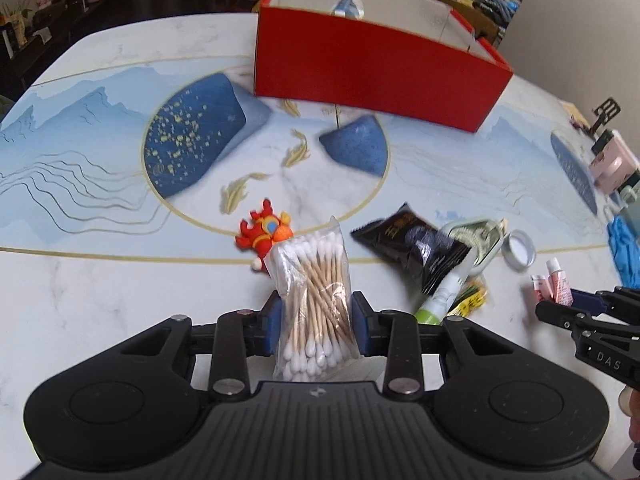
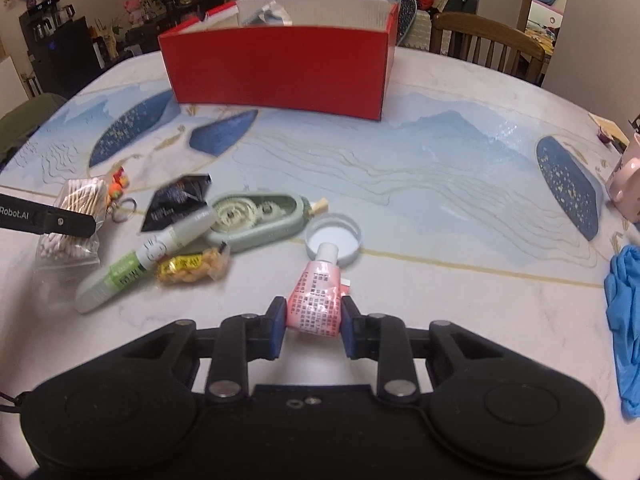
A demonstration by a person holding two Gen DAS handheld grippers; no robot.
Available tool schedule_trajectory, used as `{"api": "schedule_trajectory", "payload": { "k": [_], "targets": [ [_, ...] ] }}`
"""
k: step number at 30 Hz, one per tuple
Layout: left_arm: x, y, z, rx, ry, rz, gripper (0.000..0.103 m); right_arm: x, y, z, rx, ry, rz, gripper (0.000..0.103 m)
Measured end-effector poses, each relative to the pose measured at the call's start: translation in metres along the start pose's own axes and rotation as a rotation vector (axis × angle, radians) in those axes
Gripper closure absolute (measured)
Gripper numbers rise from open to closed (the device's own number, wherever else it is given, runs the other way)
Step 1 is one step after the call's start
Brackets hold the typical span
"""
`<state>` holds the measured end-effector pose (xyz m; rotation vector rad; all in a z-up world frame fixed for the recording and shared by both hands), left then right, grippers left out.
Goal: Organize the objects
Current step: 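Lift the cotton swabs and pink tube with both grippers toward the box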
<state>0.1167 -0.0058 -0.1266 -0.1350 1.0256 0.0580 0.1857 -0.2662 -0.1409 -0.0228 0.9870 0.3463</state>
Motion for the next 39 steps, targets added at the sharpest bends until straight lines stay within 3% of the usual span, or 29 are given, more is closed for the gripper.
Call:
{"api": "schedule_trajectory", "payload": {
  "k": [16, 24, 32, 39],
  "targets": [
    [-0.037, -0.017, 0.046, 0.042, -0.092, -0.086, 0.069, -0.032, 0.004, 0.056, 0.028, -0.088, 0.108, 0.076],
    [-0.043, -0.026, 0.074, 0.054, -0.137, -0.088, 0.069, -0.039, 0.01, 0.089, 0.037, -0.116, 0.176, 0.076],
    [-0.046, -0.026, 0.114, 0.1, -0.189, -0.097, 0.069, -0.046, 0.017, 0.133, 0.033, -0.179, 0.182, 0.076],
    [-0.034, -0.022, 0.154, 0.143, -0.216, -0.106, 0.069, -0.036, 0.032, 0.164, -0.028, -0.231, 0.112, 0.076]
  ]
}}
Point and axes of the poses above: each gripper's, at about its wrist camera, not at the fingertips, and x roughly the way its jaws point, y to its left, z to its top, the point moved 1 cm from there along x, roughly the way its jaws point, and after that the axes turned 10 degrees about x, right-handed, at the moved point
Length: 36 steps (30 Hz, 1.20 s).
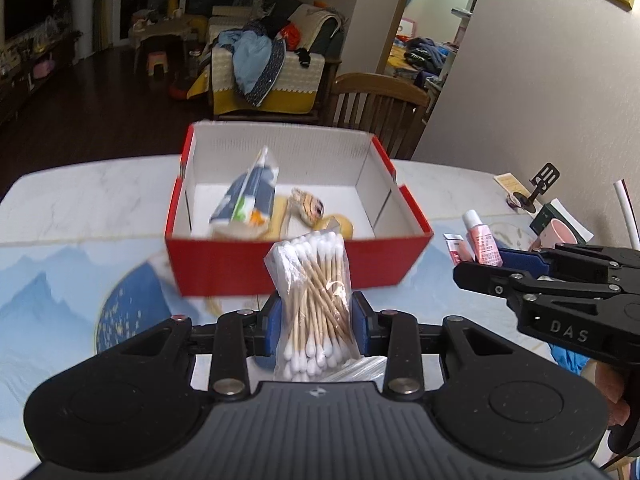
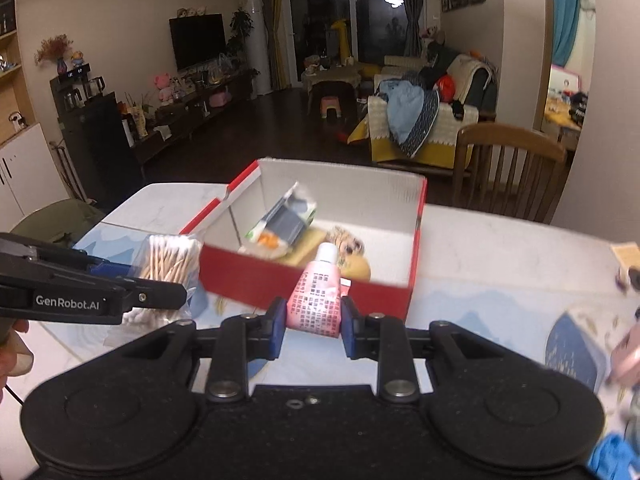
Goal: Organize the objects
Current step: 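Lift the cotton swabs and pink tube with both grippers toward the box, then lower both items into the red box and open both grippers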
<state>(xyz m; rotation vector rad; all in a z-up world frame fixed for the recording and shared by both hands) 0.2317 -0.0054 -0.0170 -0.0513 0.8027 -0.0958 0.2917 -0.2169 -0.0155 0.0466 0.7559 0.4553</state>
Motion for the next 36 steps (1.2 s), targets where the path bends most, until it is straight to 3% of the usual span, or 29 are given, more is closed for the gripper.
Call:
{"api": "schedule_trajectory", "payload": {
  "k": [7, 16, 20, 36],
  "targets": [
    [0.031, 0.011, 0.025, 0.099, 0.025, 0.022, 0.069, 0.029, 0.007, 0.025, -0.038, -0.015, -0.016, 0.076],
    [0.07, 0.035, 0.067, 0.126, 0.025, 0.039, 0.069, 0.083, 0.002, 0.049, -0.079, 0.003, -0.083, 0.076],
    [0.091, 0.039, 0.083, 0.139, 0.049, 0.006, 0.069, 0.103, -0.004, 0.052, -0.083, 0.022, -0.1, 0.076],
    [0.178, 0.027, 0.111, 0.217, 0.136, 0.008, 0.069, 0.163, -0.014, 0.05, -0.125, 0.131, -0.154, 0.076]
  ]
}}
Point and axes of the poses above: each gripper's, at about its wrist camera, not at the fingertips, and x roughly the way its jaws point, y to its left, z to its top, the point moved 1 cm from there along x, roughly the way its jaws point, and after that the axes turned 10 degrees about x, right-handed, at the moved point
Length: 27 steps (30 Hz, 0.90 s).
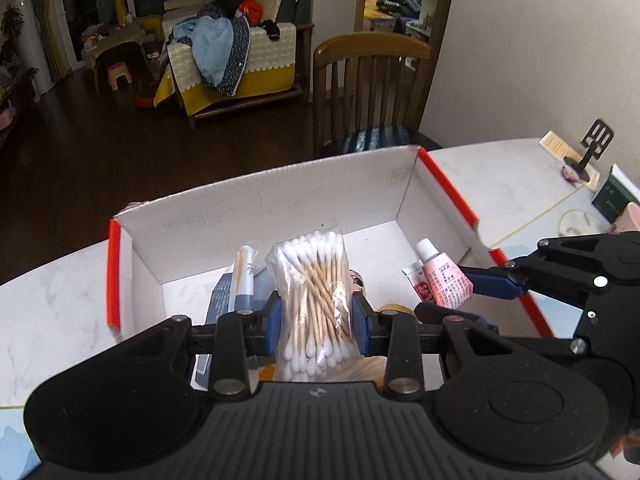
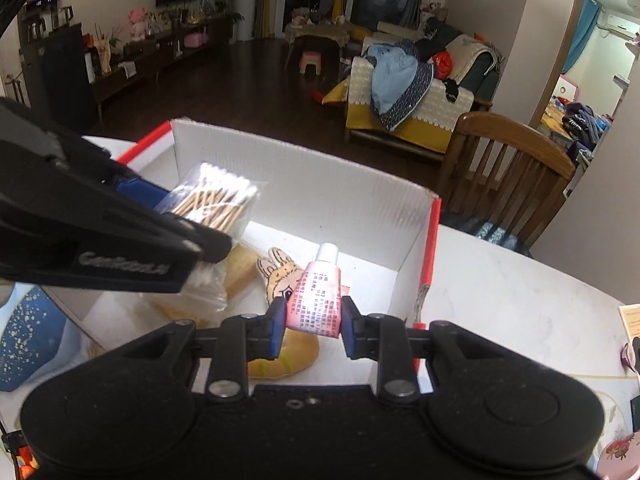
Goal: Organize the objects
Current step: 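Lower both items into the red box and open both grippers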
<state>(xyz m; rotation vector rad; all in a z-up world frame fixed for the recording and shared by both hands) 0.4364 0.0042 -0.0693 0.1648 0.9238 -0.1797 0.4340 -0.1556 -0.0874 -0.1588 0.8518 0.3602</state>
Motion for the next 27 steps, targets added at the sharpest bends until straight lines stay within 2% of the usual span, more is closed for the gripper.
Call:
{"api": "schedule_trajectory", "payload": {
  "k": [8, 16, 23, 26, 27],
  "targets": [
    [0.032, 0.0, 0.002, 0.04, 0.059, 0.002, 0.069, 0.019, 0.003, -0.006, -0.032, 0.04, -0.013, 0.076],
    [0.049, -0.007, -0.002, 0.078, 0.124, -0.019, 0.069, 0.036, 0.001, -0.009, -0.039, 0.062, -0.01, 0.076],
    [0.056, -0.005, -0.007, 0.073, 0.167, -0.028, 0.068, 0.037, -0.001, -0.009, -0.032, 0.065, -0.008, 0.074],
    [0.055, -0.002, -0.008, 0.049, 0.167, -0.026, 0.065, 0.036, -0.001, -0.009, -0.037, 0.065, -0.008, 0.072],
    [0.053, -0.001, -0.009, 0.039, 0.163, -0.025, 0.059, 0.036, -0.002, -0.009, -0.038, 0.064, -0.004, 0.072]
  ]
}}
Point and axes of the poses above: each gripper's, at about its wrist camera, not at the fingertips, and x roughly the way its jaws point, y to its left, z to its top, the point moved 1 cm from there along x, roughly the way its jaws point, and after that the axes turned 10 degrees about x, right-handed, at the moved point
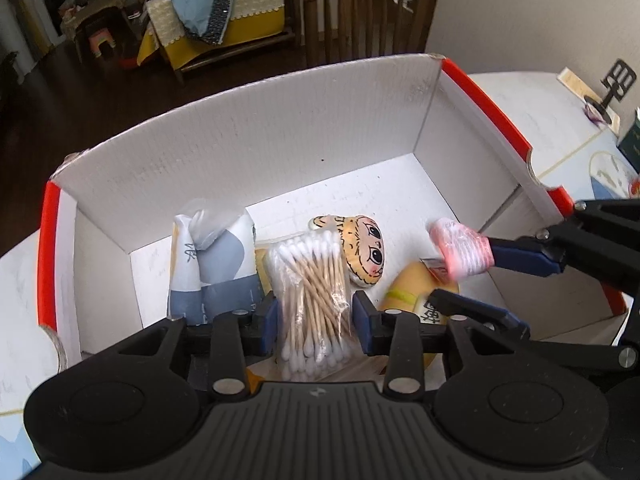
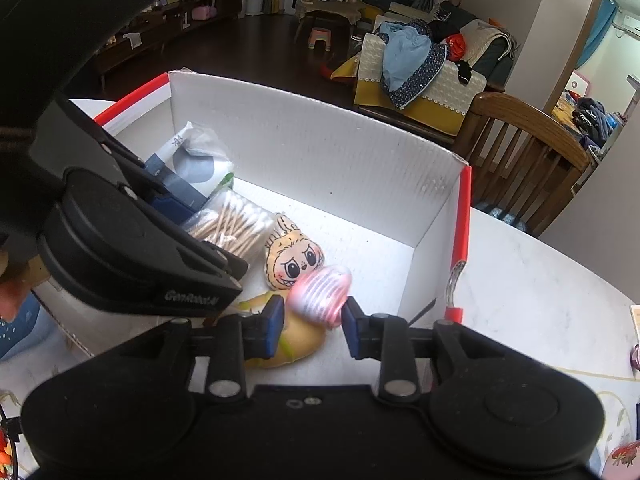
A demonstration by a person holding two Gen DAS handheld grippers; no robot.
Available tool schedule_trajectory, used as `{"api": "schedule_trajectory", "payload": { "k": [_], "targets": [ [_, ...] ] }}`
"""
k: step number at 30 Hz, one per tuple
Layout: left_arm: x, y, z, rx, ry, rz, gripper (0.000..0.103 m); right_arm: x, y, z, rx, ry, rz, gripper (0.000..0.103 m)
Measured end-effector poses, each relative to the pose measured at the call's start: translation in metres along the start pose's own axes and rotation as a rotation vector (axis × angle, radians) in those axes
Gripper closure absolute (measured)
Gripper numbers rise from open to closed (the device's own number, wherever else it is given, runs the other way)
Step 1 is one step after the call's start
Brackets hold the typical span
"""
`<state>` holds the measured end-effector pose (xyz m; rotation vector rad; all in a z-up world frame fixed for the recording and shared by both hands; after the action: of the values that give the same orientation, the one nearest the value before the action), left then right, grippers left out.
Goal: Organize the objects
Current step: 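Lower both items into the red box and open both grippers, then withdraw both grippers from the box back toward the remaining items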
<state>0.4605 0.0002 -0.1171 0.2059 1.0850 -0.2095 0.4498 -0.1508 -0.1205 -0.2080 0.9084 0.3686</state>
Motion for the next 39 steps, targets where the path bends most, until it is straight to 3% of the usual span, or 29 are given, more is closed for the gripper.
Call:
{"api": "schedule_trajectory", "payload": {
  "k": [3, 5, 13, 25, 29, 36, 39],
  "targets": [
    [-0.008, 0.002, -0.002, -0.023, -0.024, 0.016, 0.042, -0.004, -0.003, -0.002, 0.006, -0.008, 0.006, 0.071],
    [-0.013, 0.006, -0.003, -0.045, -0.039, 0.005, 0.036, -0.005, -0.004, -0.002, 0.015, -0.007, 0.013, 0.068],
    [-0.041, 0.004, -0.006, -0.077, -0.087, -0.018, 0.036, -0.028, -0.008, -0.003, 0.028, -0.042, 0.029, 0.062],
    [-0.11, -0.012, -0.018, -0.056, -0.185, 0.03, 0.036, -0.084, -0.009, -0.005, 0.048, -0.129, 0.045, 0.058],
    [-0.132, -0.02, -0.026, -0.045, -0.219, 0.067, 0.037, -0.105, -0.01, -0.01, 0.049, -0.167, 0.06, 0.042],
    [-0.169, -0.029, -0.05, -0.058, -0.261, 0.097, 0.036, -0.141, -0.007, -0.019, 0.051, -0.209, 0.087, 0.039],
    [-0.181, -0.036, -0.063, -0.043, -0.274, 0.106, 0.036, -0.156, -0.006, -0.024, 0.059, -0.233, 0.1, 0.029]
  ]
}}
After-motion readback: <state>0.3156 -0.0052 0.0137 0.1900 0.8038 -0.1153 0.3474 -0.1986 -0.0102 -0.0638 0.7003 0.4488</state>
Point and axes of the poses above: each gripper's, at about its wrist camera, not at the fingertips, and x roughly the way its jaws point, y to its left, z to its top, the point moved 1 cm from there along x, roughly the way its jaws point, and after that the axes turned 10 degrees about x, right-handed, at the moved point
